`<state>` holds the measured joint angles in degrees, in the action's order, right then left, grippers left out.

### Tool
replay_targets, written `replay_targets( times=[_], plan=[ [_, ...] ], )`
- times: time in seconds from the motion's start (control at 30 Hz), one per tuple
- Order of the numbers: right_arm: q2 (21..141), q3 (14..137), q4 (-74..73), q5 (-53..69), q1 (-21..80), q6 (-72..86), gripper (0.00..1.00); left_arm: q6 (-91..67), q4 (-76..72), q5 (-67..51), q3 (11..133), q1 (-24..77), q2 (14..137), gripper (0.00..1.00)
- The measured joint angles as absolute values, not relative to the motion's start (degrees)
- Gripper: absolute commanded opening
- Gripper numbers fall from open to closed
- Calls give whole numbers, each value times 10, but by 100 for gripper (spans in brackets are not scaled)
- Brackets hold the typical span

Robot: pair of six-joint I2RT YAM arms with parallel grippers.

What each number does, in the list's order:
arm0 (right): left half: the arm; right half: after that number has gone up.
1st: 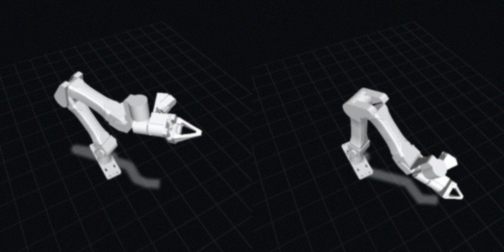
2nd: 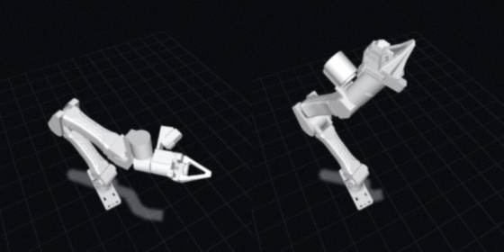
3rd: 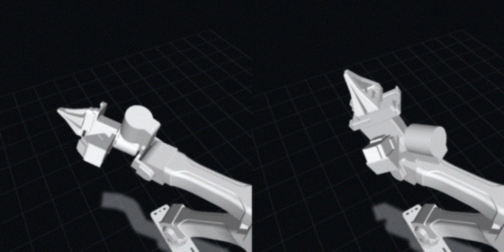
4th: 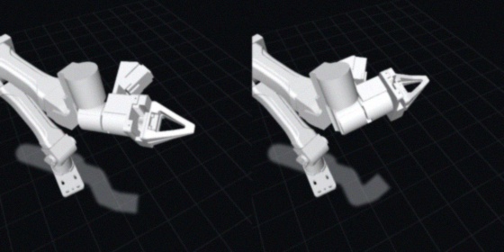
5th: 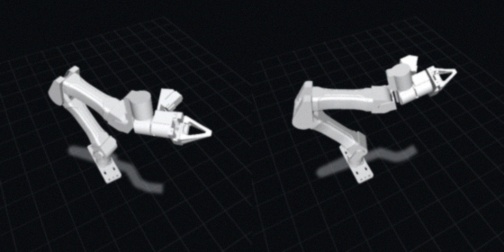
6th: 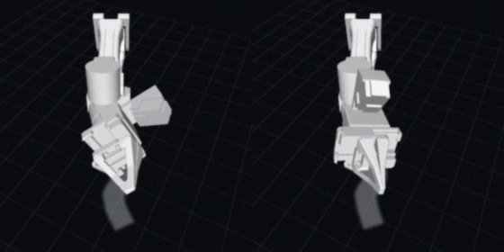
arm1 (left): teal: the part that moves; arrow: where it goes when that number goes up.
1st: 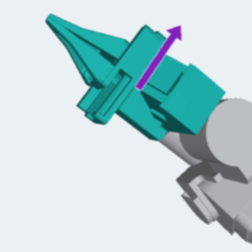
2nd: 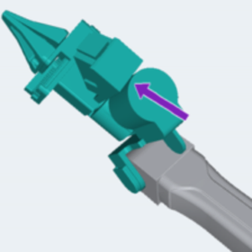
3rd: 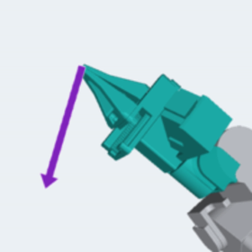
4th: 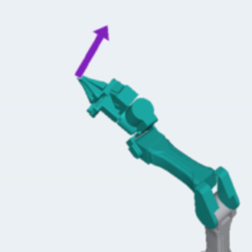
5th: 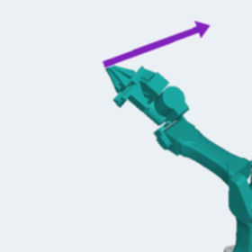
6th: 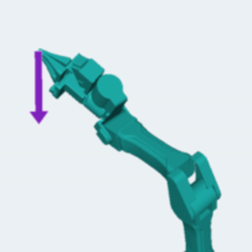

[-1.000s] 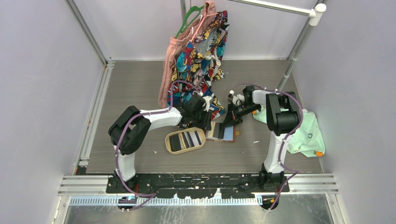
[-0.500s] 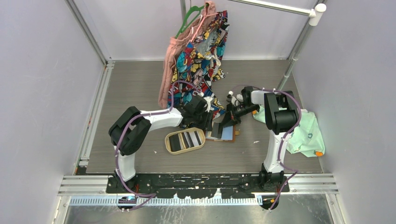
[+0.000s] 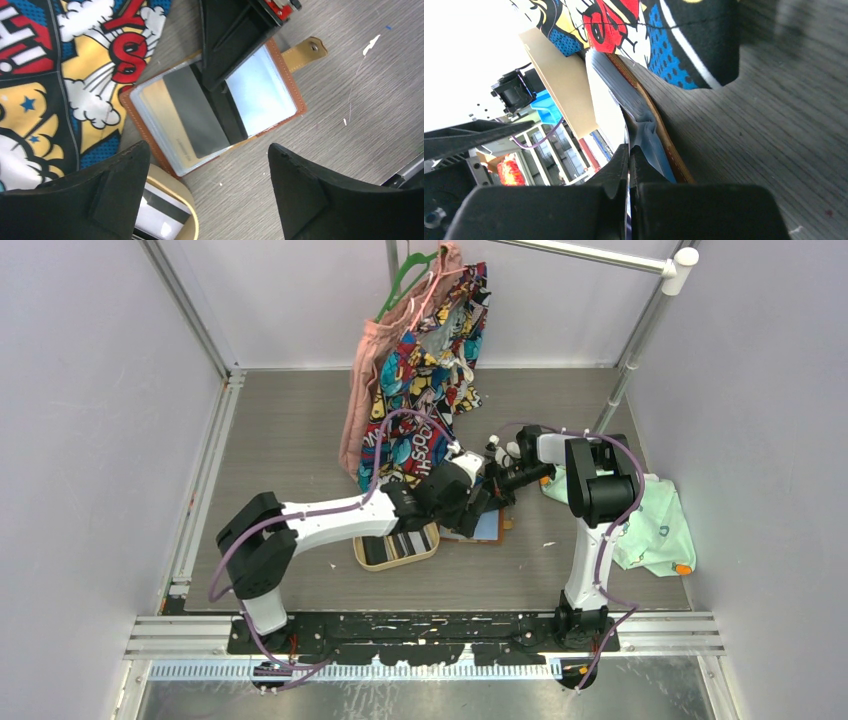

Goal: Put the credit cards into the card holder
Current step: Insert the credit card into the card holder.

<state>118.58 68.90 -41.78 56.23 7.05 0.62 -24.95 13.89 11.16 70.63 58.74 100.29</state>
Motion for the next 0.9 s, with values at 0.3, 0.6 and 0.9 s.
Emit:
replay_targets(
  times=[0.3,0.6,0.9],
  plan=[
    [1186,690,-419,562,71,6,4,-252,163,135,749,607,1078,98],
    [1186,691,-420,562,71,6,4,-253,187,152,807,606,1147,100],
    [1186,692,-421,562,72,6,7,-254,203,180,825,606,1162,90]
  ],
)
